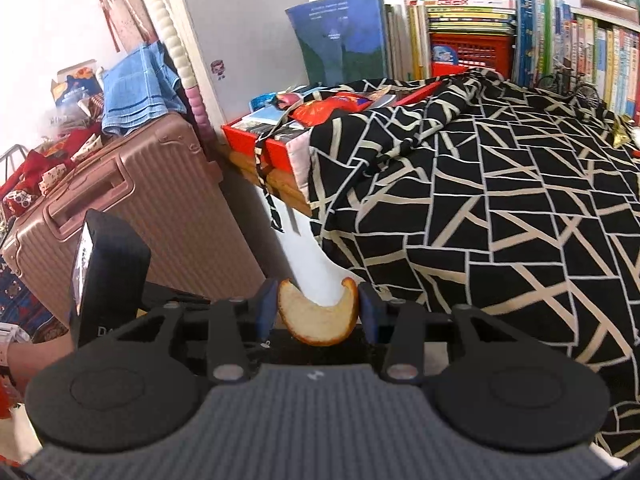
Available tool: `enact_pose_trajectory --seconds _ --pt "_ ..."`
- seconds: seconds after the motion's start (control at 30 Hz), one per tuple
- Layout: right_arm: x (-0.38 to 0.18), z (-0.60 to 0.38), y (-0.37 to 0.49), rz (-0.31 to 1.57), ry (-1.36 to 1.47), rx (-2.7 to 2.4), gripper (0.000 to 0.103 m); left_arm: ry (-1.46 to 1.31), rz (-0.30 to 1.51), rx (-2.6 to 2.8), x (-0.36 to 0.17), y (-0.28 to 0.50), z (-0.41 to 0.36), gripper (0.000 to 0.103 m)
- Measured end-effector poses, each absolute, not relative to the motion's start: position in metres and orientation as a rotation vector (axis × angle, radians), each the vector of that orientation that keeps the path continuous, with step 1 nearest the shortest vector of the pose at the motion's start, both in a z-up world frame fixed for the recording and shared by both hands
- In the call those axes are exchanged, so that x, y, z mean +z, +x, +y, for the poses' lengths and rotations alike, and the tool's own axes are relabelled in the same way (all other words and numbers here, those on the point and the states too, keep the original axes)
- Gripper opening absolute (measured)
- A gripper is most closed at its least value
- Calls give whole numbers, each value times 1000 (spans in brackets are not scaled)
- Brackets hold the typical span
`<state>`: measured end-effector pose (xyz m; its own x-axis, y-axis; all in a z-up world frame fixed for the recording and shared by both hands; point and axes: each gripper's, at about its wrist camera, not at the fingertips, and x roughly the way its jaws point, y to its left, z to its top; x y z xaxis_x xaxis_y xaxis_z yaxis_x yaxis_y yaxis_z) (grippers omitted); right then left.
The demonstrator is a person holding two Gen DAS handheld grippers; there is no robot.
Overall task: Collect trash
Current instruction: 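Open the right tool over the black bin to drop the bread slice, then swing both open tools back toward the bed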
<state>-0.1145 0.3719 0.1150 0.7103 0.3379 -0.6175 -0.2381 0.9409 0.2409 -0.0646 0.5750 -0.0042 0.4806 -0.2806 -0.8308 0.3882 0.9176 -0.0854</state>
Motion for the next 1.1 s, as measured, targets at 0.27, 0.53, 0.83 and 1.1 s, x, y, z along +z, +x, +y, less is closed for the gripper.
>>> enact_pose_trajectory --seconds 0.27,0.53,0.83,1.1 --pt "109 385 -95 744 142 346 66 110 992 -339 2 -59 595 18" --pt "115 396 -84 712 110 382 72 109 958 -266 18 -55 620 19" --pt "120 392 -82 695 132 366 84 126 937 -271 30 -58 620 27" --pt "131 381 -87 664 142 299 101 100 895 -316 59 -56 607 44"
